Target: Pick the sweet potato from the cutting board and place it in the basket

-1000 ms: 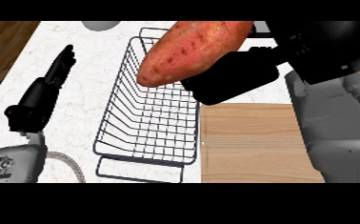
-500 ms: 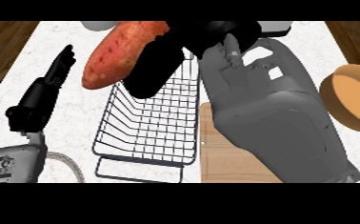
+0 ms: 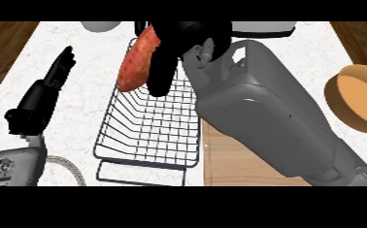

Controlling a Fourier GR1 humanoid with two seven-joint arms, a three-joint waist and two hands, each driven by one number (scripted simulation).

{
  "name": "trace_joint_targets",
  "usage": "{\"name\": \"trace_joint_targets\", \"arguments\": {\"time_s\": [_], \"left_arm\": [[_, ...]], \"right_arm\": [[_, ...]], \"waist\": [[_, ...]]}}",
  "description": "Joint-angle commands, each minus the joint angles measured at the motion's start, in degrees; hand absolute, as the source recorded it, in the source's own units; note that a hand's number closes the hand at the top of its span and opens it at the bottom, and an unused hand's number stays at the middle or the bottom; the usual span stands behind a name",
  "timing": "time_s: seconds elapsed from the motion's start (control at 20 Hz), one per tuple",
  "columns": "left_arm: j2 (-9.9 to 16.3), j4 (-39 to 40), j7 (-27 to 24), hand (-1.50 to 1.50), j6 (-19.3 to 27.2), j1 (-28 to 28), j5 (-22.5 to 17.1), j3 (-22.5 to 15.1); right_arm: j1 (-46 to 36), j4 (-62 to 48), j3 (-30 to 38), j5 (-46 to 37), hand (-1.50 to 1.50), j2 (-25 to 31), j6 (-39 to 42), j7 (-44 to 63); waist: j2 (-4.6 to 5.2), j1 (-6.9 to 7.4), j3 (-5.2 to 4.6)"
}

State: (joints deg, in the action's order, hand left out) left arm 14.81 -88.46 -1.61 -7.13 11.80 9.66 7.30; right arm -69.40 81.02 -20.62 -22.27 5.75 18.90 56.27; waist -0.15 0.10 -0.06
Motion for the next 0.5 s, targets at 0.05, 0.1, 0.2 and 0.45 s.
{"name": "trace_joint_targets", "arguments": {"time_s": [0.05,0.1,0.2,0.45], "left_arm": [[0.46,-3.04,3.99,0.00,-0.79,-0.07,-0.78,0.24],[-0.13,-2.06,-0.06,0.00,-1.14,-3.29,-0.09,-0.68],[-0.21,-2.71,2.78,0.00,-0.62,0.16,-0.43,-0.18],[-0.86,-3.02,1.89,0.00,-0.84,-0.92,-0.32,-0.56]], "right_arm": [[-1.25,0.06,-3.69,-0.16,1.50,1.15,9.47,5.15],[1.64,-1.57,-3.30,0.20,1.50,2.26,9.17,0.39],[0.29,-3.29,-0.01,1.74,-1.50,-0.23,8.90,1.21],[-2.31,-8.06,2.02,2.83,-1.50,-5.53,5.59,1.04]], "waist": [[-0.29,0.19,0.05],[0.00,0.33,0.03],[0.04,0.17,0.05],[0.14,0.65,0.02]]}}
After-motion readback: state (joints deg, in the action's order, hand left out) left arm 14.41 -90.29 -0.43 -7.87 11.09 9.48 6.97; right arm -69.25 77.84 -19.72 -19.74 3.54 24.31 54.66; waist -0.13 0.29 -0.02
